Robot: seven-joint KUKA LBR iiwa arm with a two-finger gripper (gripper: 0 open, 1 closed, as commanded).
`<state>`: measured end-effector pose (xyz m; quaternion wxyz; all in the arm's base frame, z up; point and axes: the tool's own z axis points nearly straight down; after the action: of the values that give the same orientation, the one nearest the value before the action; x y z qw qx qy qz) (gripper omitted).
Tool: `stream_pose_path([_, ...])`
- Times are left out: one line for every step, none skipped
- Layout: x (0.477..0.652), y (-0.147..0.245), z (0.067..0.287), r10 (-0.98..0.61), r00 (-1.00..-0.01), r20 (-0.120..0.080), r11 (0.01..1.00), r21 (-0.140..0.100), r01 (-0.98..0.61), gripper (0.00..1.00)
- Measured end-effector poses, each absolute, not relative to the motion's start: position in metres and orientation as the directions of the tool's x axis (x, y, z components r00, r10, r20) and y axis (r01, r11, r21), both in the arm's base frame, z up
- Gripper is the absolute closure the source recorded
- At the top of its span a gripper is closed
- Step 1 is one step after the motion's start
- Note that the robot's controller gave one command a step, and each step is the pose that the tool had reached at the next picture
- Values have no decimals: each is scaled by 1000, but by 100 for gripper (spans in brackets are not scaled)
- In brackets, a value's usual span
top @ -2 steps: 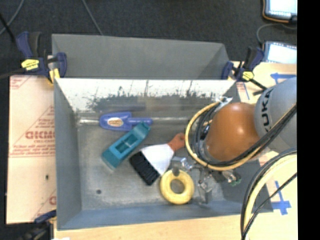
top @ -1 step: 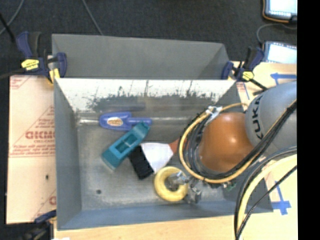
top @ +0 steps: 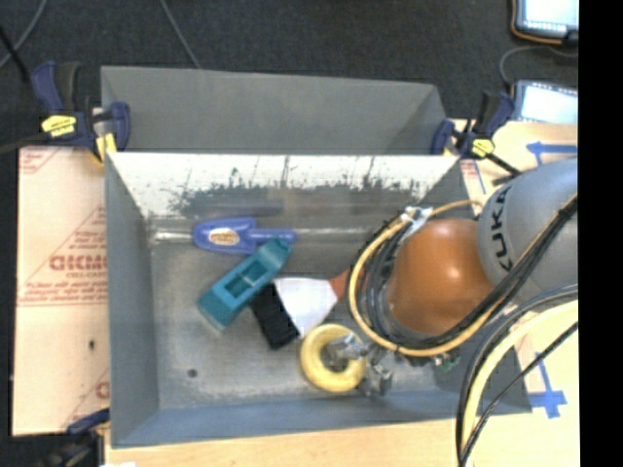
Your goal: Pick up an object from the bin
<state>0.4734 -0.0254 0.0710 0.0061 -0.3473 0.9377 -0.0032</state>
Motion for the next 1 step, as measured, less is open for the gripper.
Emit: stream_pose_path([472,-25,75,-651,-759,-6,759,-7,-651,100])
